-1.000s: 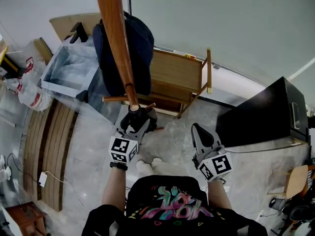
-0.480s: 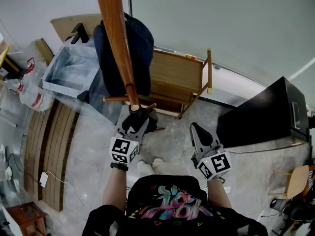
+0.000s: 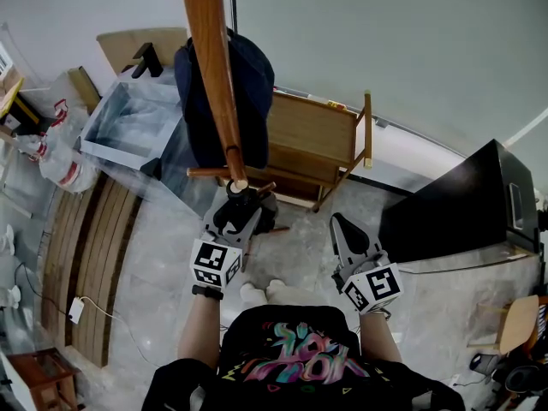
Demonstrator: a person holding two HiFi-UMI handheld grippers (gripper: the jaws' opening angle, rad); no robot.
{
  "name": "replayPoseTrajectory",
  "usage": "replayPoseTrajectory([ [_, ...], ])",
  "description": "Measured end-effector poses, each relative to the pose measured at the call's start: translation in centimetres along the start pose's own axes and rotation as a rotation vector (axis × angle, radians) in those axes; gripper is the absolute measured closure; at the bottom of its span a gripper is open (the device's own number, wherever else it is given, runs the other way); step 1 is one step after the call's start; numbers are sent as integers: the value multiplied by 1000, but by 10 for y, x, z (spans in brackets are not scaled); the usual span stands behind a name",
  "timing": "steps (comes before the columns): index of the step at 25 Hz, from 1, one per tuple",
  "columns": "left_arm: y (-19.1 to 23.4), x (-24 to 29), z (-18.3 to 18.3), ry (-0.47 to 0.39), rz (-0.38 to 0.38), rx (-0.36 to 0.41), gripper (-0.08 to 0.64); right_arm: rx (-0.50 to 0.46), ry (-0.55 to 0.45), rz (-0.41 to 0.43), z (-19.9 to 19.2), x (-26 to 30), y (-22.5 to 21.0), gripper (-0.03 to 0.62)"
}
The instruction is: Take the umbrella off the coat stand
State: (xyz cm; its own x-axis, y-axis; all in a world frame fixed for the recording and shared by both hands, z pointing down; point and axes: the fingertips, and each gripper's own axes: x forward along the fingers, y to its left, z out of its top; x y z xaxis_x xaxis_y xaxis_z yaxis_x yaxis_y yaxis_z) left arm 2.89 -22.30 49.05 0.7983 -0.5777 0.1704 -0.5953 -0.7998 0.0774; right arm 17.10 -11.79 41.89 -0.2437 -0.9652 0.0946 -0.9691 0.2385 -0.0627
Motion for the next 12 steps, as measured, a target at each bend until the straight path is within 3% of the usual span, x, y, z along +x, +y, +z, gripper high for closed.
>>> replayPoseTrajectory([
  [12, -7, -20, 18, 1, 10, 13, 313, 38, -10, 33, 3, -1, 8, 577],
])
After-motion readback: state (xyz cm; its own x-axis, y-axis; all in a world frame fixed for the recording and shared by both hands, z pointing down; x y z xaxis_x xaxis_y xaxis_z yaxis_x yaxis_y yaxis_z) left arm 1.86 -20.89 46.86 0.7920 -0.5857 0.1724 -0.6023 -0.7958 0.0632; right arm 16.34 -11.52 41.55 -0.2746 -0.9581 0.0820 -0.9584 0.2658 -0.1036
